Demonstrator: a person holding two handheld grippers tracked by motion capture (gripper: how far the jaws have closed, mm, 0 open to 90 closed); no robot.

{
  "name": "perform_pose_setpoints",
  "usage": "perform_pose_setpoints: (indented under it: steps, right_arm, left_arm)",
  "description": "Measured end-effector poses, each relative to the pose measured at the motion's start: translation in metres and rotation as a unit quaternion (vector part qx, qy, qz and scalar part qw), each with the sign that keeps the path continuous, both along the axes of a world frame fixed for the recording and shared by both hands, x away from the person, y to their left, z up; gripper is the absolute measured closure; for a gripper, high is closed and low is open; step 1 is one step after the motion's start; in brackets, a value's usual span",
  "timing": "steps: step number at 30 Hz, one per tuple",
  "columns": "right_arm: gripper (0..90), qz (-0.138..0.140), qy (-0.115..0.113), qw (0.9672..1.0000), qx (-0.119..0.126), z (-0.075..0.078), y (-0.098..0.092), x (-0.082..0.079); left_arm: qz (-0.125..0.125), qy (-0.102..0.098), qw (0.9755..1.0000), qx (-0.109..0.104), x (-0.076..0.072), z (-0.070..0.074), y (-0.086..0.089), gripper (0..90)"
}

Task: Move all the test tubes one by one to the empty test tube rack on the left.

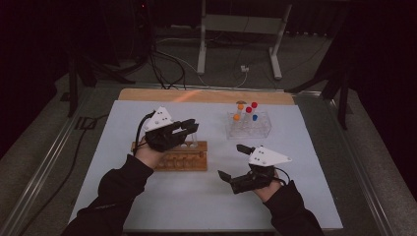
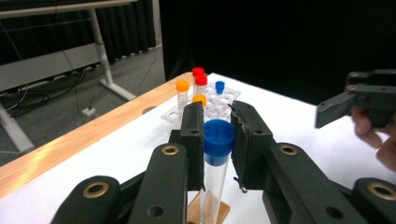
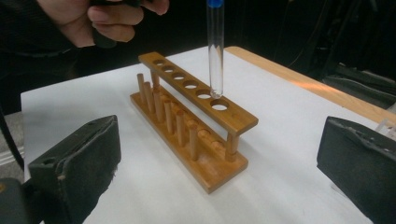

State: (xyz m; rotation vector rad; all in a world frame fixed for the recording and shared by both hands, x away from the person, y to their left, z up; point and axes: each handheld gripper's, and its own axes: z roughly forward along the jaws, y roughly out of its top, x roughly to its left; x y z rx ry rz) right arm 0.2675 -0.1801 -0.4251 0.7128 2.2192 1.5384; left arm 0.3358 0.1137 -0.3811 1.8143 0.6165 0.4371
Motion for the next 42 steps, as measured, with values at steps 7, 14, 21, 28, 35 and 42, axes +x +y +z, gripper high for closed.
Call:
perform_pose_setpoints:
  steps: [7, 14, 21, 28, 35, 42]
  right_arm:
    - [0.0, -0.001, 0.0, 1.0, -0.005, -0.002, 0.0, 0.0]
    - [0.0, 0.0, 0.001, 1.0, -0.006, -0.003, 0.0, 0.001]
    - [0.0, 0.0, 0.002, 0.9999, -0.011, -0.004, 0.0, 0.0]
    - [0.0, 0.002, 0.003, 0.9999, -0.012, -0.004, 0.0, 0.0]
    - [0.0, 0.003, 0.004, 0.9999, -0.012, -0.004, -0.001, 0.0]
    - [0.0, 0.004, 0.005, 0.9999, -0.015, -0.005, 0.0, 0.0]
  left_arm:
    - [0.011, 0.012, 0.9999, -0.001, 0.008, -0.012, 0.001, 77.0]
    - [0.013, 0.02, 0.9997, 0.011, 0.01, -0.03, -0.003, 77.0]
    - [0.016, 0.033, 0.999, 0.024, 0.012, -0.049, -0.006, 77.0]
    - [0.02, 0.044, 0.9984, 0.028, 0.011, -0.06, -0.006, 77.0]
    - [0.022, 0.052, 0.998, 0.029, 0.01, -0.068, -0.005, 76.9]
    - [0.022, 0.052, 0.9977, 0.037, 0.01, -0.073, -0.007, 76.8]
